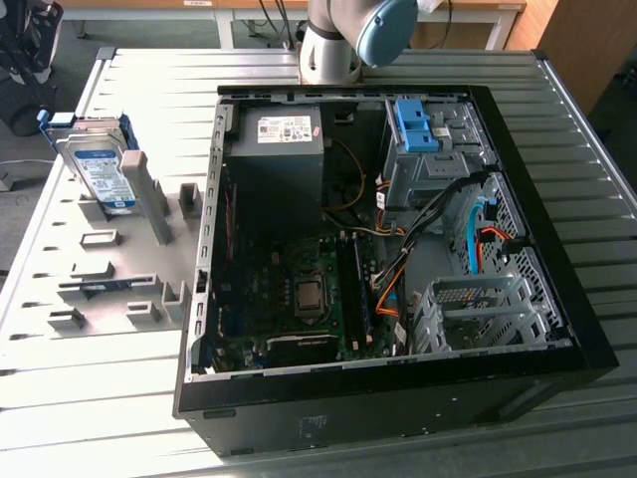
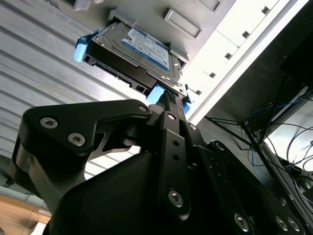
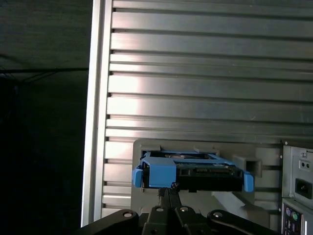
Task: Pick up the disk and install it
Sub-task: 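Pick up the disk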
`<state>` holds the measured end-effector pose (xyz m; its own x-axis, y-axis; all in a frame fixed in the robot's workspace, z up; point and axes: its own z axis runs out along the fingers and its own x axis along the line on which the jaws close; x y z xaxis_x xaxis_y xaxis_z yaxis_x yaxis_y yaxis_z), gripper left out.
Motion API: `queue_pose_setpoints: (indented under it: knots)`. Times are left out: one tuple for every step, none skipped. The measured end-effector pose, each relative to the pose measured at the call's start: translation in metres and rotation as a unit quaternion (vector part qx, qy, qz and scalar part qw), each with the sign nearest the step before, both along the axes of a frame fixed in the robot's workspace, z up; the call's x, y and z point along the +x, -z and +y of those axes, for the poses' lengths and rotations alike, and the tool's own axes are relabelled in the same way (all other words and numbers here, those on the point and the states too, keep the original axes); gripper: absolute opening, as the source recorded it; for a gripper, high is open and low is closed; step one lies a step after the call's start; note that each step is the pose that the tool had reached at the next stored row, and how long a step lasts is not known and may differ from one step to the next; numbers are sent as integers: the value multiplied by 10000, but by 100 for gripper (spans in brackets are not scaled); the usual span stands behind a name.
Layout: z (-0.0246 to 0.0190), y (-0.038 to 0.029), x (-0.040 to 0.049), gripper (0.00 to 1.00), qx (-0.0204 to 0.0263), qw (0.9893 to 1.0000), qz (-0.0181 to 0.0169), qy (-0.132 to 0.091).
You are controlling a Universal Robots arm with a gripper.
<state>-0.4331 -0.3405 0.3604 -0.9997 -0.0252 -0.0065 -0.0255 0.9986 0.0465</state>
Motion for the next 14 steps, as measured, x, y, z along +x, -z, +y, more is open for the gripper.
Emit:
queue_pose_setpoints:
  knots:
    - [0, 0, 0, 11, 0, 10000, 0, -12]
    - [0, 0, 0, 11, 0, 10000, 0, -23]
    - [0, 0, 0, 11, 0, 10000, 0, -35]
    - [0, 0, 0, 11, 0, 10000, 0, -46]
    - [0, 0, 0, 11, 0, 10000, 0, -57]
    - [0, 0, 0, 11, 0, 10000, 0, -69]
    - [0, 0, 0, 11, 0, 10000, 0, -80]
    - [0, 0, 0, 11, 0, 10000, 0, -90]
    - [0, 0, 0, 11, 0, 9999, 0, -102]
    - [0, 0, 0, 11, 0, 9999, 0, -113]
    - [0, 0, 0, 11, 0, 9999, 0, -123]
    - [0, 0, 0, 11, 0, 9999, 0, -134]
    - [0, 0, 0, 11, 0, 9999, 0, -145]
    - [0, 0, 0, 11, 0, 9999, 0, -155]
